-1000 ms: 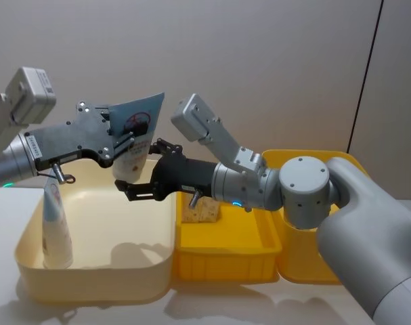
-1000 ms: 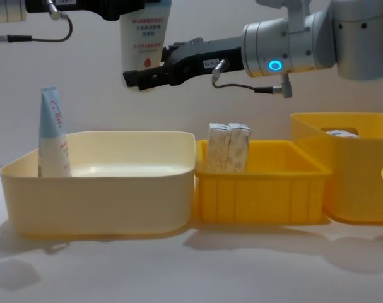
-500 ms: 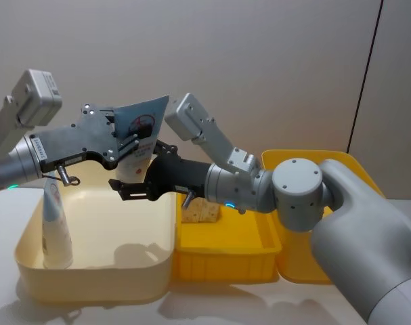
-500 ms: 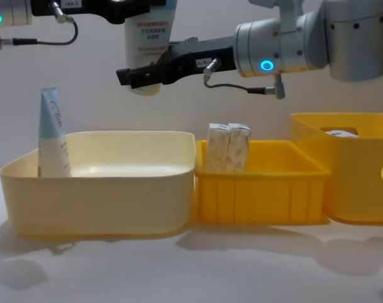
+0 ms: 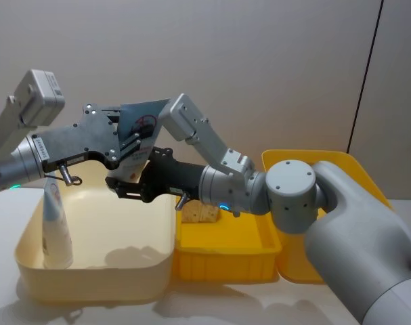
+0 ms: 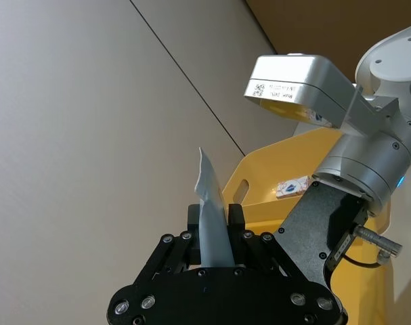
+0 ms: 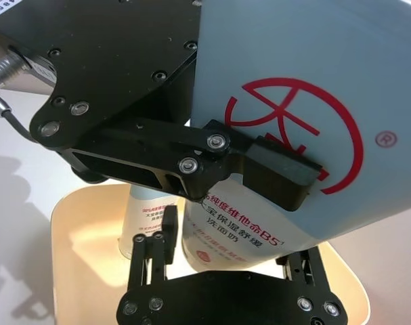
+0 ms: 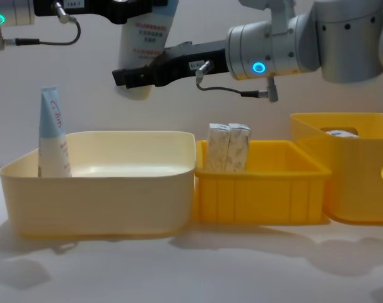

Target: Bimanual collaborative sorting of washing and personal care products

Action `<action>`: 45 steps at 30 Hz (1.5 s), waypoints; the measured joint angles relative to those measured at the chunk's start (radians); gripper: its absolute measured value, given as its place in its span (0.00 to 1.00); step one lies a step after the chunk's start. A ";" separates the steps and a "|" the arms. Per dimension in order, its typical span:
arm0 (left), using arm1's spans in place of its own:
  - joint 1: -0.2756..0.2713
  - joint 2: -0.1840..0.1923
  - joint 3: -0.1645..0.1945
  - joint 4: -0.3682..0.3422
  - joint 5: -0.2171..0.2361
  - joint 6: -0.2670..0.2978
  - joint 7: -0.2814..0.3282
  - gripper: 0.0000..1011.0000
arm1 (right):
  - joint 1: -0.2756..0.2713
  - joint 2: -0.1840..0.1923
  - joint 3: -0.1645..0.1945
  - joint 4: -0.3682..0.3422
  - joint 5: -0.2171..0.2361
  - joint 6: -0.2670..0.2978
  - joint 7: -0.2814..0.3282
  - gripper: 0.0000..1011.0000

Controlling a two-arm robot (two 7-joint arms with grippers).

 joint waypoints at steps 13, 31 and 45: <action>-0.001 -0.001 0.002 0.001 0.000 -0.001 0.002 0.23 | -0.001 -0.003 -0.002 0.000 0.004 0.009 -0.003 0.64; -0.001 -0.001 0.003 0.001 0.000 -0.001 0.003 0.23 | -0.001 -0.005 -0.002 0.000 0.005 0.012 -0.005 0.64; -0.001 -0.001 0.003 0.001 0.000 -0.001 0.003 0.54 | -0.001 -0.005 -0.002 0.000 0.005 0.013 -0.005 0.64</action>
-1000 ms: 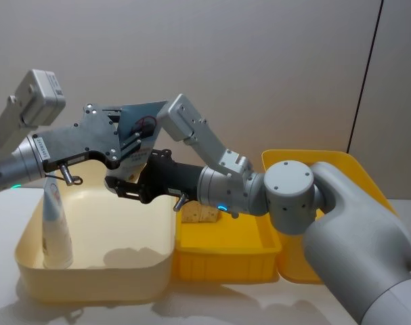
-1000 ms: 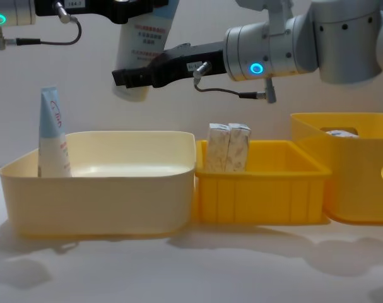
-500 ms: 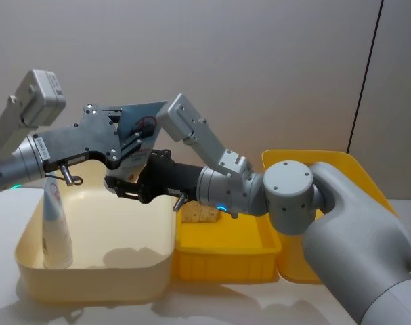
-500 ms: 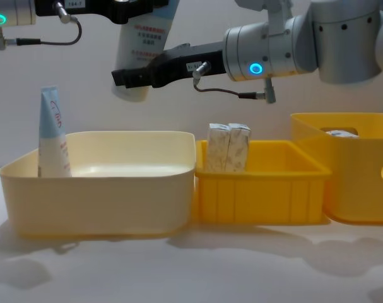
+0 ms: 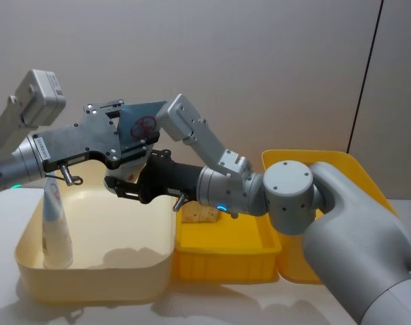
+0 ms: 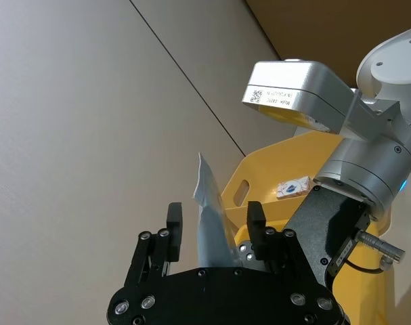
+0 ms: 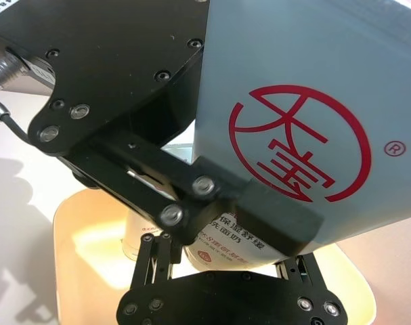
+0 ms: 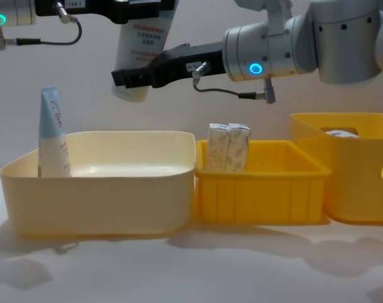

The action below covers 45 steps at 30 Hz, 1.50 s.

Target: Bimanual collaborative sorting of washing and personal care products

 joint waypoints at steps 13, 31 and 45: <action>0.000 0.000 0.000 0.000 0.000 0.000 0.000 0.93 | -0.024 0.050 0.013 -0.075 -0.009 0.033 -0.050 0.64; 0.000 0.000 0.000 0.000 0.000 0.000 0.000 0.99 | -0.092 0.178 0.084 -0.263 -0.055 0.144 -0.197 0.64; 0.000 0.000 0.000 0.000 0.000 0.000 0.000 0.99 | -0.110 0.275 0.162 -0.346 -0.090 0.262 -0.293 0.64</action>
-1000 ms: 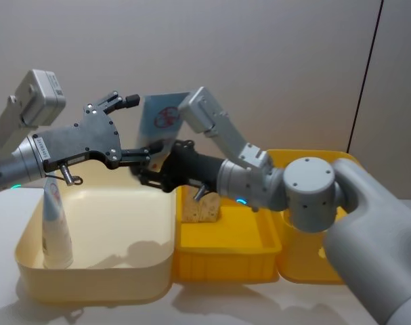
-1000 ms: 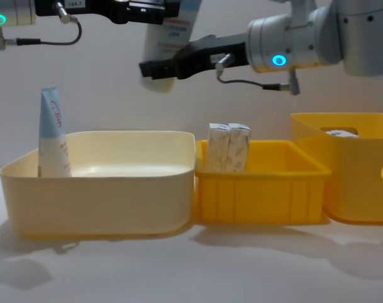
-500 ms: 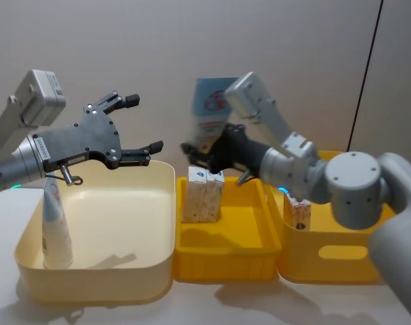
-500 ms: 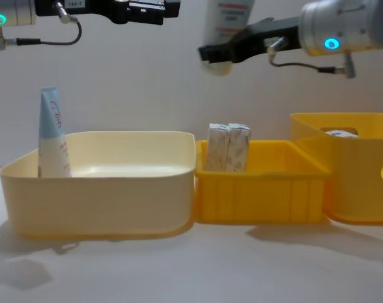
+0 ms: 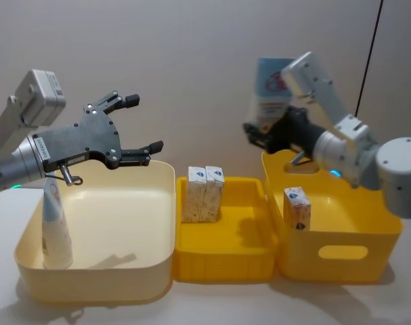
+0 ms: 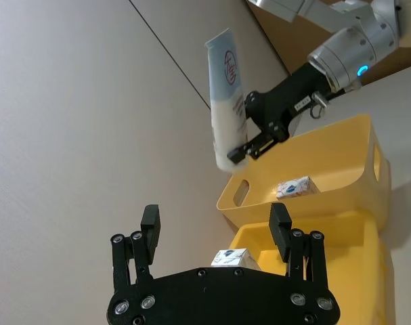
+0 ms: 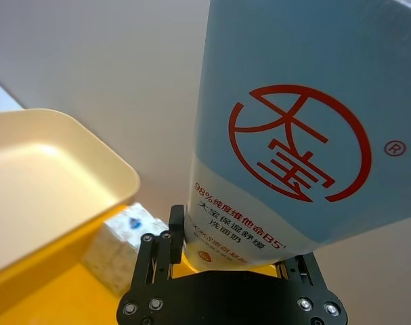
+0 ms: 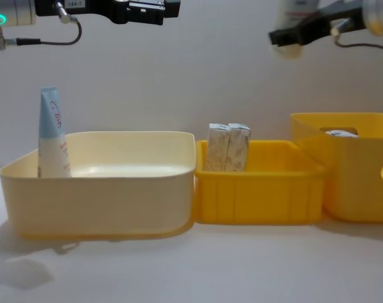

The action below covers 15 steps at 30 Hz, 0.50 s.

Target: Bimanual collaborative sorting of washing and personal care products

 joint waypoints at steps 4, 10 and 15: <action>0.000 0.000 0.000 0.000 0.000 0.000 0.000 0.99 | -0.002 0.023 0.027 -0.011 -0.002 0.036 -0.019 0.64; 0.000 0.000 0.000 0.000 0.000 0.000 0.000 0.99 | -0.003 0.054 0.071 -0.013 0.001 0.108 -0.039 0.64; 0.000 0.000 0.000 0.000 0.000 0.000 0.000 0.99 | 0.007 0.073 0.103 0.002 0.015 0.172 -0.039 0.64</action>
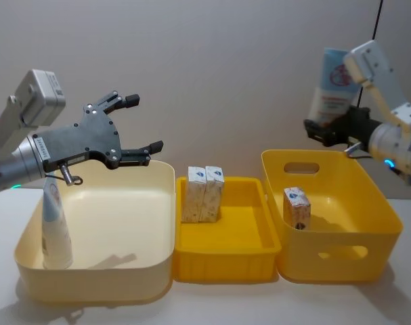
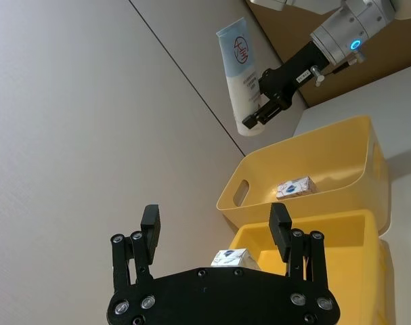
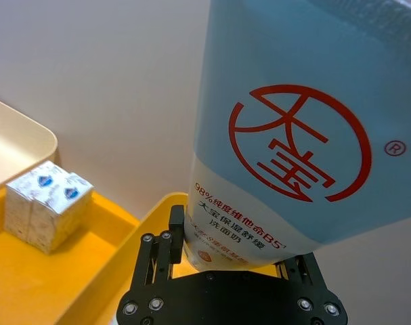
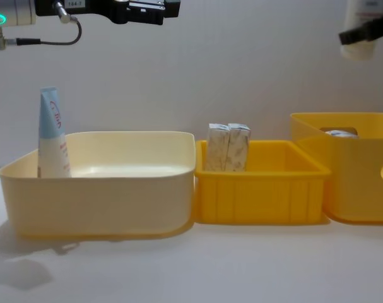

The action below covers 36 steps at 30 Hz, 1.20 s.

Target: Bimanual collaborative sorting of washing and personal care products

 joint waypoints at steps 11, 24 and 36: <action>0.000 0.000 0.000 0.000 0.000 0.000 0.000 0.99 | 0.052 0.020 0.027 0.072 0.034 0.129 0.071 0.64; 0.000 0.000 0.000 0.000 0.000 0.000 0.000 0.99 | 0.175 0.022 -0.030 0.240 0.059 0.239 0.252 0.64; 0.000 0.000 0.000 0.000 0.000 0.000 0.000 0.99 | 0.364 -0.035 -0.149 0.555 0.036 0.246 0.489 0.84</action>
